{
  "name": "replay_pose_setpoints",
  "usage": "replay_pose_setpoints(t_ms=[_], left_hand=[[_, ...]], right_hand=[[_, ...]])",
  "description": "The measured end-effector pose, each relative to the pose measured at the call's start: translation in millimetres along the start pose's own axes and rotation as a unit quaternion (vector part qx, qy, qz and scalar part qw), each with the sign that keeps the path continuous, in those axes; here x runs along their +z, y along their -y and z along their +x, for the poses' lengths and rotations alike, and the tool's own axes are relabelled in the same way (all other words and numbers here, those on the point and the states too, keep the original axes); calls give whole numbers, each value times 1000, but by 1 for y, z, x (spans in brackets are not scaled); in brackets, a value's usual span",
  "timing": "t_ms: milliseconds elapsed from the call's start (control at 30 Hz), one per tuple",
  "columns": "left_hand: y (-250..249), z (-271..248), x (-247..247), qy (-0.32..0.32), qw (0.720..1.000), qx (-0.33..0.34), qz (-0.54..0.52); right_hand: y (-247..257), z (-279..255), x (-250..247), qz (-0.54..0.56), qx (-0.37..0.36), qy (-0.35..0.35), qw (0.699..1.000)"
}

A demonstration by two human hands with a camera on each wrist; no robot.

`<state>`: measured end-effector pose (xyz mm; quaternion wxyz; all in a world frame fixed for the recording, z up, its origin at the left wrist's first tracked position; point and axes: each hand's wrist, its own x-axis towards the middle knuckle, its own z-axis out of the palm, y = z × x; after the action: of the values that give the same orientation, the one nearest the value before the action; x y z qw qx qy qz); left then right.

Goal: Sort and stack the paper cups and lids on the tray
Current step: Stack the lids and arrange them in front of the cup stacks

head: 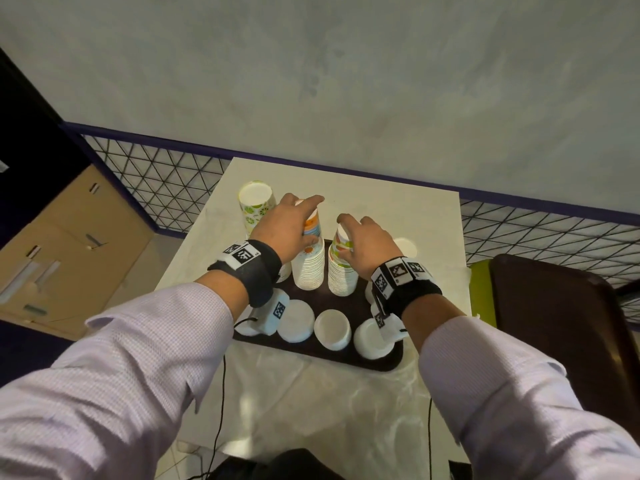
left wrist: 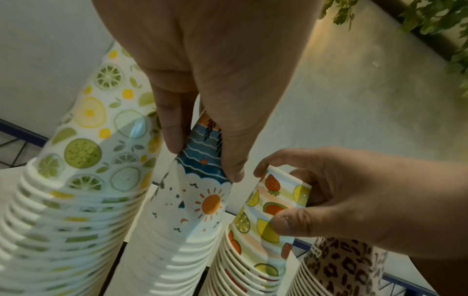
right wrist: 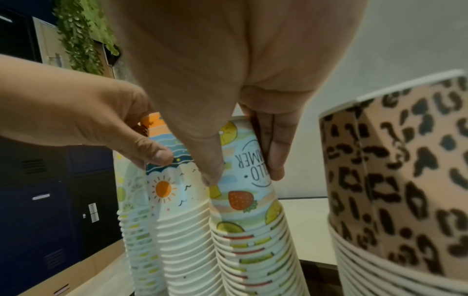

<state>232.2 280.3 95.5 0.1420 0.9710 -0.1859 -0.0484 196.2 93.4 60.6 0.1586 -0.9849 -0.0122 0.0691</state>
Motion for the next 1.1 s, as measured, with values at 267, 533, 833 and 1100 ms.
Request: replay_pose_setpoints(t_ms=[267,533,833,1100], left_hand=[[-3,-1,-3,16,1000,-3,4],[-21,-15,-18,-78,992,82,59],[-63,-3,0,18,986,141,85],[-68,4,18,71,992,92,52]], right_hand=[[5,-1,-3,-13,5,11,1000],[-17,-33,-52,46,2,-82,996],[-75,-55,-19,126,82,11,989],[-72,-51,5,155,77,-26,985]])
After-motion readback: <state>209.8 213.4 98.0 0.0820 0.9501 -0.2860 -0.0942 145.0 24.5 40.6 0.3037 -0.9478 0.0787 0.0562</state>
